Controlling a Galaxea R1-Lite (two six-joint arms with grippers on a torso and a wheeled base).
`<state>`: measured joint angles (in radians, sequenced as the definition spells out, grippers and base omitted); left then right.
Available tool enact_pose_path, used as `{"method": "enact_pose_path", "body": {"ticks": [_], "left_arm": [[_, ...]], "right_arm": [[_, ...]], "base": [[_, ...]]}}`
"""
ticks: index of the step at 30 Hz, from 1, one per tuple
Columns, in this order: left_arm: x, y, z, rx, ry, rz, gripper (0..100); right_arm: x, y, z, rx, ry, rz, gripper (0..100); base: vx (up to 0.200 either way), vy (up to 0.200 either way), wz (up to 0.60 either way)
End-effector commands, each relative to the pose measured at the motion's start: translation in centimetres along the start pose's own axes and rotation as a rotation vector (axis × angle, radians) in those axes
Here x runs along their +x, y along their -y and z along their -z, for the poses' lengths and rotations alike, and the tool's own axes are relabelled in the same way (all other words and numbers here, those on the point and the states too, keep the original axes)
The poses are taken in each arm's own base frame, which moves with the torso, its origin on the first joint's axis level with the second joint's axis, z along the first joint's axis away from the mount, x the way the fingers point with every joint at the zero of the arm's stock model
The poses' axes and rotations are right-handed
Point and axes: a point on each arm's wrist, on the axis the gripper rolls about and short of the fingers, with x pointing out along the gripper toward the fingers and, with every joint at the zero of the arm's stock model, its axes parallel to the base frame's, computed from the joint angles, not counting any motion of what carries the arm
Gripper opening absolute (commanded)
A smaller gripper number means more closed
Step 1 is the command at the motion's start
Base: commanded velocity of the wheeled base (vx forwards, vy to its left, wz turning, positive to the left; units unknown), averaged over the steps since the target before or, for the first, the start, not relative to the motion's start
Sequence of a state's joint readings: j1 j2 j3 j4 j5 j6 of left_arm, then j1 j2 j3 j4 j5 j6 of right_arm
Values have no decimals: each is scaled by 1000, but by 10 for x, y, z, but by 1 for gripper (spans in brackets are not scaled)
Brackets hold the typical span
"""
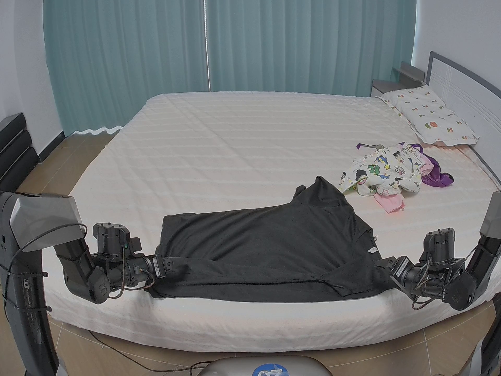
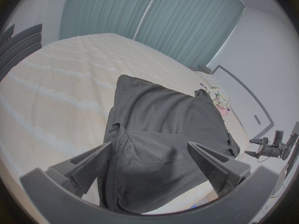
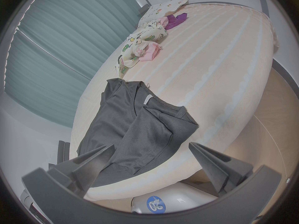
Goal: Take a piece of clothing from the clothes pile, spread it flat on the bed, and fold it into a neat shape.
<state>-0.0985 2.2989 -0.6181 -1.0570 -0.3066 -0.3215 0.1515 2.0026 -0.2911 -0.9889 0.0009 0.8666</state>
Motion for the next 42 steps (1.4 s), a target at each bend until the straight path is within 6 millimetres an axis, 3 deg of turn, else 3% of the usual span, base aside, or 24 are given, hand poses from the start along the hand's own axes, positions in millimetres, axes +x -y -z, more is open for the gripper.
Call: {"method": "enact_pose_path", "body": {"ticks": [1,12,24,33,42], "left_arm": [[2,-2,3,-5,-11,-4,0],[-1,-5,6,-23,-21,-20,0],[-27,20,-20,-92,77,22,0],[-34,23,-28,-112,107,33,0],[-43,25,-36,-166,75,12,0]], "right_arm": [[0,0,0,0,-1,-1,100],[0,0,0,1,2,0,100],[-7,-9,-9,1,62,-62,100],[-2,-16,-19,-33,95,-93,100],[5,-7,-33,-172,23,-174,100]], "base": [[0,0,0],[0,0,0],[0,0,0],[0,0,0],[0,0,0]]}}
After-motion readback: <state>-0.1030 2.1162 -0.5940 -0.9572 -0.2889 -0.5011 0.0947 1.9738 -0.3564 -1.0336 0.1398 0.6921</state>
